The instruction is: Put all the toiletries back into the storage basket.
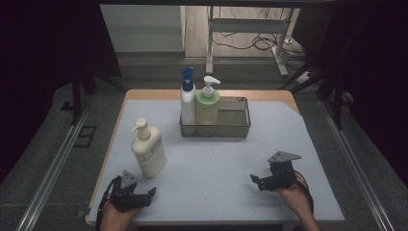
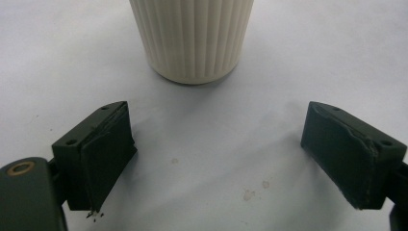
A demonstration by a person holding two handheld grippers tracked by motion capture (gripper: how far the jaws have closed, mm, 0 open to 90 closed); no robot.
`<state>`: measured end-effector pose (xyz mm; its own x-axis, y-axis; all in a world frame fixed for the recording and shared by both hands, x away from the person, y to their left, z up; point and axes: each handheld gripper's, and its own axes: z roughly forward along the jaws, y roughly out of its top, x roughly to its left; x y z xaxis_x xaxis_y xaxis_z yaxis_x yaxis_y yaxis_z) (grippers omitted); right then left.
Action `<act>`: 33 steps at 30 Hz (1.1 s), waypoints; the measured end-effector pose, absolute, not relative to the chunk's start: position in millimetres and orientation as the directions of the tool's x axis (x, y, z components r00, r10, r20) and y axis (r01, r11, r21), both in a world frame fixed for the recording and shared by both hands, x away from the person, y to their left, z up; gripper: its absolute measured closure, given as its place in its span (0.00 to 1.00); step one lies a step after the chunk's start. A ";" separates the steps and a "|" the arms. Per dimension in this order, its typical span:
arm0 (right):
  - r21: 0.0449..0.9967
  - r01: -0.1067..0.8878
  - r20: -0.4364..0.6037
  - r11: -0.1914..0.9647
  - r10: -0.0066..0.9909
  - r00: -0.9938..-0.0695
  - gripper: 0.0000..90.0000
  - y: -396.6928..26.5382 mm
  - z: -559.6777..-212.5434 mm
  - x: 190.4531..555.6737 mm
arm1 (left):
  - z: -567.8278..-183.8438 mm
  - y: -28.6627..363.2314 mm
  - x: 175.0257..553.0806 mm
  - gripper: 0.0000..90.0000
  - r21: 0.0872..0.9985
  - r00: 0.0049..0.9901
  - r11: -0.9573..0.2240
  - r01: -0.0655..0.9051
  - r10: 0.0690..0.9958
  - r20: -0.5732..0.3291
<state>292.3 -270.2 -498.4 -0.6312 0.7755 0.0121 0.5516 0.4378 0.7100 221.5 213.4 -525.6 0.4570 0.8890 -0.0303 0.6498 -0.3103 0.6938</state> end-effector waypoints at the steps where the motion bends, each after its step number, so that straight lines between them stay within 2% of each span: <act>1: 0.706 0.553 0.010 0.442 0.774 -0.633 0.00 -270.2 -501.1 291.7 | -525.5 213.5 221.6 0.12 0.694 0.457 -0.310 0.650 0.889 -0.031; 13: 0.685 0.570 0.008 0.453 0.778 -0.628 0.00 -271.1 -521.9 289.2 | -524.1 214.6 221.9 0.14 0.693 0.452 -0.303 0.654 0.891 -0.037; 23: 0.688 0.567 0.007 0.453 0.777 -0.629 0.00 -271.3 -522.4 288.8 | -520.0 220.9 222.1 0.26 0.690 0.447 -0.290 0.664 0.893 -0.055; 33: 0.689 0.566 0.007 0.452 0.777 -0.629 0.00 -271.3 -522.6 288.8 | -512.2 229.8 220.8 0.49 0.694 0.442 -0.268 0.669 0.893 -0.081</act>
